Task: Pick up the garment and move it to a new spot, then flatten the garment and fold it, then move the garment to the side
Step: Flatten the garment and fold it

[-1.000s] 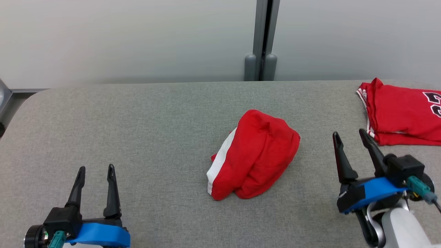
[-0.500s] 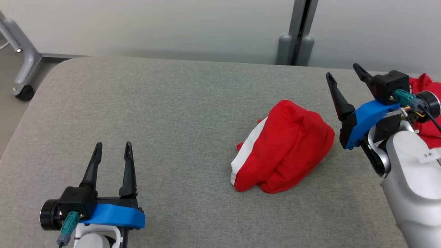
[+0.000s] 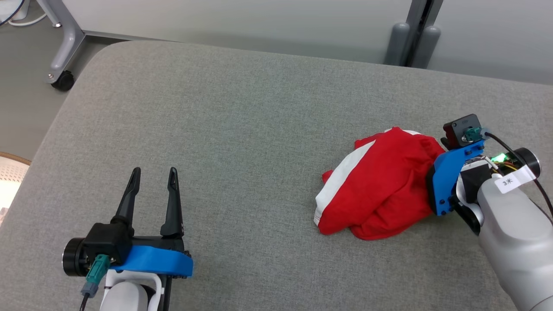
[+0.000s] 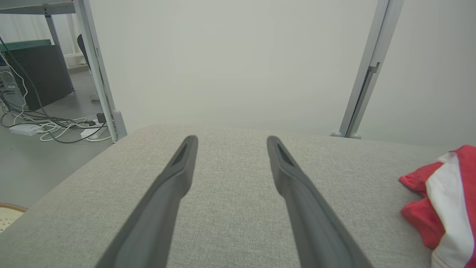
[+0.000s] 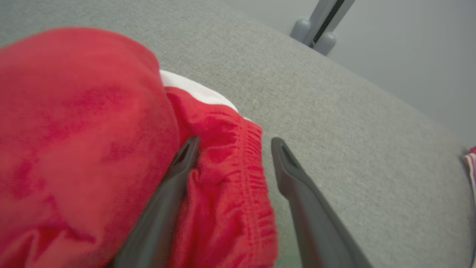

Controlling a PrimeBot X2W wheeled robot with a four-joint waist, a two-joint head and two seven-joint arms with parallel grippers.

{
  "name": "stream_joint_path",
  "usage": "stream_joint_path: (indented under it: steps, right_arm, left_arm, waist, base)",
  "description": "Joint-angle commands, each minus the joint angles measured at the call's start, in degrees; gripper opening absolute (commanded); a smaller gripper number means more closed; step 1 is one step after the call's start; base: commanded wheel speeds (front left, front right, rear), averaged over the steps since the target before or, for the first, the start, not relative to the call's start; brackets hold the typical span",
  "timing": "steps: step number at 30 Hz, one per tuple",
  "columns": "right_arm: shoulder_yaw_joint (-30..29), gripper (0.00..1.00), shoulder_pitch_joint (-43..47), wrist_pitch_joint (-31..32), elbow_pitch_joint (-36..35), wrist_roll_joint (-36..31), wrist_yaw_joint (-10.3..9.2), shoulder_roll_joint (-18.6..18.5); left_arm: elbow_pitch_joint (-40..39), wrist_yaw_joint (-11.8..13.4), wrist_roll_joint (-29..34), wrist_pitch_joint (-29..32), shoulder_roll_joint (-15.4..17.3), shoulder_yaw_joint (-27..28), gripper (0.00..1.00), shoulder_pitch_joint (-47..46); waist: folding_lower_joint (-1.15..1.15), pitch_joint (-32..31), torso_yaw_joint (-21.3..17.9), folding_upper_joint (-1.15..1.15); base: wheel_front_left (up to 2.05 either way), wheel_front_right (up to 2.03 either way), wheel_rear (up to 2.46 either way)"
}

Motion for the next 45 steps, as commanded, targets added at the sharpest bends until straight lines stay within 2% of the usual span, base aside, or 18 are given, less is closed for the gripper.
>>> stream_joint_path:
  steps: [1,9,10,11,12,19,27,31,32,40,45]
  right_arm:
    - [1.24,1.00,-1.20,0.46,2.59,0.84,0.00,0.29]
    - [4.79,1.00,-2.45,-0.39,9.04,3.85,0.01,1.48]
    - [5.12,0.85,-2.56,-1.14,9.26,4.63,0.01,1.59]
    - [5.59,0.38,-2.77,-1.98,9.26,5.22,0.01,1.57]
    - [5.99,0.02,-3.26,-3.02,9.24,5.73,0.00,1.36]
    - [6.71,0.00,-7.50,-11.41,10.10,7.36,0.00,0.56]
    - [3.75,0.00,-15.57,-19.73,11.39,7.45,0.00,2.80]
    - [2.06,0.00,-18.10,-21.17,9.67,6.47,0.00,3.63]
    - [1.31,0.00,-18.14,-21.32,6.97,5.75,0.00,3.95]
    - [-1.01,0.00,-7.90,-21.29,-6.76,4.33,0.00,4.58]
    - [1.43,0.00,2.40,-21.28,-13.74,4.07,0.00,4.55]
  left_arm:
    - [0.26,-0.21,0.30,-0.25,-0.13,-0.14,1.00,-1.12]
    - [0.83,-0.47,0.12,-0.25,-0.38,-0.97,1.00,-2.27]
    - [0.87,-0.48,0.06,-0.25,-0.39,-1.01,1.00,-2.39]
    - [0.87,-0.48,0.01,-0.25,-0.41,-0.98,1.00,-2.44]
    - [0.89,-0.45,-0.05,-0.25,-0.42,-0.92,1.00,-2.44]
    - [1.01,-0.17,-0.68,-0.25,-0.47,-1.06,1.00,-2.53]
    - [0.73,0.59,-1.06,-0.25,-0.48,-0.33,1.00,-2.38]
    - [0.53,0.97,-0.95,-0.25,-0.48,0.20,1.00,-2.40]
    - [0.38,0.94,-0.86,-0.24,-0.48,0.43,1.00,-2.28]
    - [0.24,0.93,-0.21,-0.25,-0.48,1.64,1.00,-0.65]
    - [0.08,0.73,0.12,-0.25,-0.47,2.18,1.00,0.35]
  waist:
    - [-0.01,0.57,0.38,0.00]
    - [-0.01,1.26,0.98,0.00]
    - [-0.01,1.27,1.00,0.00]
    - [-0.01,1.29,1.02,0.00]
    - [-0.01,1.31,1.03,0.00]
    - [-0.01,1.61,1.39,0.00]
    - [-0.01,1.65,0.91,0.00]
    - [-0.01,1.16,0.14,0.00]
    - [-0.01,0.83,-0.46,0.00]
    - [-0.01,-1.17,-4.37,0.00]
    - [-0.01,-2.61,-7.31,0.00]
  base:
    - [0.00,0.00,0.00]
    - [0.00,0.00,0.00]
    - [0.00,0.00,0.00]
    - [0.00,0.00,0.00]
    - [0.00,0.00,0.00]
    - [0.00,0.00,0.00]
    - [0.00,0.00,0.00]
    - [0.00,0.00,0.00]
    - [0.00,0.00,0.00]
    - [0.00,0.00,0.00]
    - [0.00,0.00,0.00]
